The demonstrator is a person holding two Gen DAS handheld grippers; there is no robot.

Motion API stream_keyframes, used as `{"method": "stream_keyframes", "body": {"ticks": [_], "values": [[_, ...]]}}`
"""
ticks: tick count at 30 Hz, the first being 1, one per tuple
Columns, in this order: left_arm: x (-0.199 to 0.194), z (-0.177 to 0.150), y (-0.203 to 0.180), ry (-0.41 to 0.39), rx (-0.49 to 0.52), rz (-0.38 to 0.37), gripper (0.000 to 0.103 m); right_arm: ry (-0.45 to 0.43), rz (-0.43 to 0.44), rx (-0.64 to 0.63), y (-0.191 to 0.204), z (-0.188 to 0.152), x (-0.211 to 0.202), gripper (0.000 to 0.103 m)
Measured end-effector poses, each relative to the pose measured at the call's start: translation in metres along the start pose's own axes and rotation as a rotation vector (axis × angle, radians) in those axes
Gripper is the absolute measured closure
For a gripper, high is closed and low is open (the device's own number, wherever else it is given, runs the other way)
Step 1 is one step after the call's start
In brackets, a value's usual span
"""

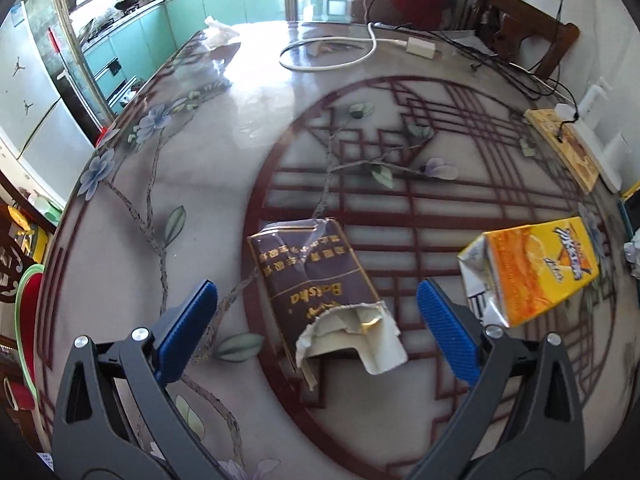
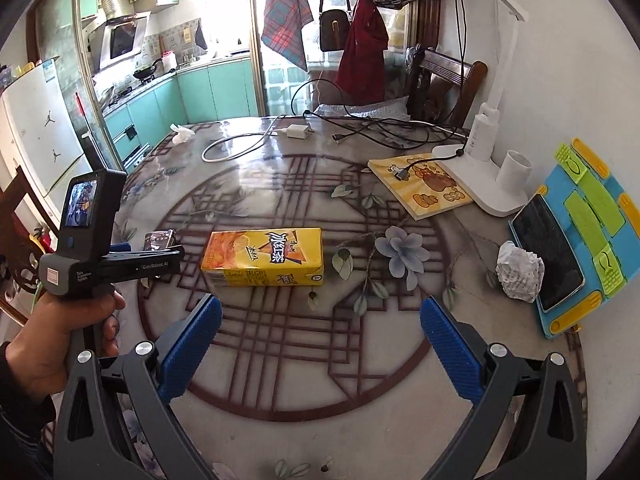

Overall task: Collect trash
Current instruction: 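Close the left tool on the brown Balsha snack bag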

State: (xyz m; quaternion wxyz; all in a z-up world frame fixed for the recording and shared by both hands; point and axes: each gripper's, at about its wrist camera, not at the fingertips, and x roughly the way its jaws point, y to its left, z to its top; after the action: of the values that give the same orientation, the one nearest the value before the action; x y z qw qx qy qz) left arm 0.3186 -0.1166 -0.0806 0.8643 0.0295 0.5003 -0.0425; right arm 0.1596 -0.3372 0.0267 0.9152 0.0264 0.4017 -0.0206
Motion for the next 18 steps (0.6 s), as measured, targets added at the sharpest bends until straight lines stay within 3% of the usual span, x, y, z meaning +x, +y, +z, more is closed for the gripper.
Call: {"method": "stream_keyframes", "body": {"ticks": [2, 4, 7, 10, 18], "values": [[0.003, 0.0, 0.001, 0.003, -0.005, 0.008, 0.011, 0.007, 0.003, 0.005, 0.0, 0.0, 0.004, 0.007], [0.007, 0.0, 0.003, 0.018, -0.009, 0.009, 0.028, 0.011, 0.003, 0.007, -0.001, 0.0, 0.006, 0.007], [0.009, -0.001, 0.004, 0.025, -0.004, 0.019, 0.047, 0.015, 0.009, 0.006, 0.001, 0.0, 0.008, 0.007], [0.008, -0.002, 0.006, 0.024, 0.004, 0.012, 0.058, 0.018, 0.005, -0.005, 0.004, -0.001, 0.011, 0.007], [-0.014, -0.01, 0.023, -0.012, 0.027, -0.016, 0.062, 0.044, -0.008, -0.05, 0.018, -0.006, 0.027, 0.007]]}}
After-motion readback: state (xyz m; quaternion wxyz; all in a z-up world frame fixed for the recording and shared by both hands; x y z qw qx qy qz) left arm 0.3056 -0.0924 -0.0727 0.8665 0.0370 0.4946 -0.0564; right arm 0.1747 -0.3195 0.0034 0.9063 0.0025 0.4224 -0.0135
